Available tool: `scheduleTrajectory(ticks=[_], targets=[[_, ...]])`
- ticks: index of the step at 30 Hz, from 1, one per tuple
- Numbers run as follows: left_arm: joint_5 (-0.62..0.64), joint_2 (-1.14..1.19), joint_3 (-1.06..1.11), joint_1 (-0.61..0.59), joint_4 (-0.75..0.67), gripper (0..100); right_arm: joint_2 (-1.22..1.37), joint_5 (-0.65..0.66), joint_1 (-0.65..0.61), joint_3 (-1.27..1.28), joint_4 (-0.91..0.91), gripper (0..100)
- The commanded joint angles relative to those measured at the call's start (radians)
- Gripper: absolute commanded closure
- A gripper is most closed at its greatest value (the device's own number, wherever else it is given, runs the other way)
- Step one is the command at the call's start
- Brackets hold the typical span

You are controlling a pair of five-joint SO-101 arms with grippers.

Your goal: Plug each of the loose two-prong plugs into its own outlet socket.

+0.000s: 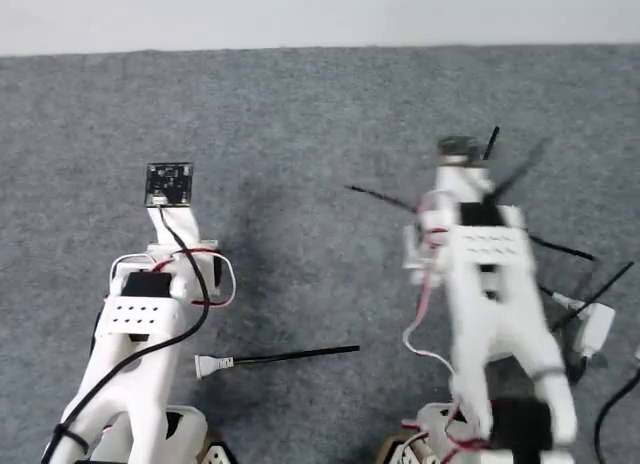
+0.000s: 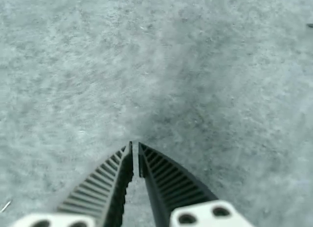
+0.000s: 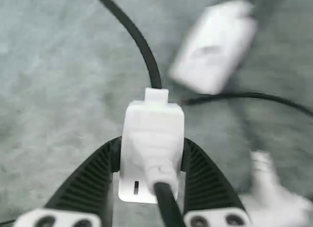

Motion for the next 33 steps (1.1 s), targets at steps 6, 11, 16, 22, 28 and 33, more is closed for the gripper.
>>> scheduleTrajectory(ticks=[6, 11, 16, 22, 28, 33], targets=[[0.005, -0.021, 0.024, 0.107, -0.069, 94, -0.17, 0.261, 0.458, -0.051, 0.047, 99.1], [0.005, -0.021, 0.05, 0.146, -0.071, 86, -0.168, 0.387, 0.685, -0.044, -0.012, 99.1], [0.014, -0.02, 0.042, 0.236, -0.071, 86, -0.168, 0.493, 0.825, 0.068, -0.157, 98.9], [0.12, 0.074, -0.082, 0.408, -0.066, 86, -0.168, 0.52, 0.937, 0.193, -0.4, 98.7], [0.112, 0.345, -0.351, 0.463, -0.029, 86, -0.107, 0.565, 0.98, 0.18, -0.447, 98.7], [0.025, 0.48, -0.518, 0.588, -0.026, 86, 0.077, 0.569, 0.992, 0.084, -0.44, 88.8]])
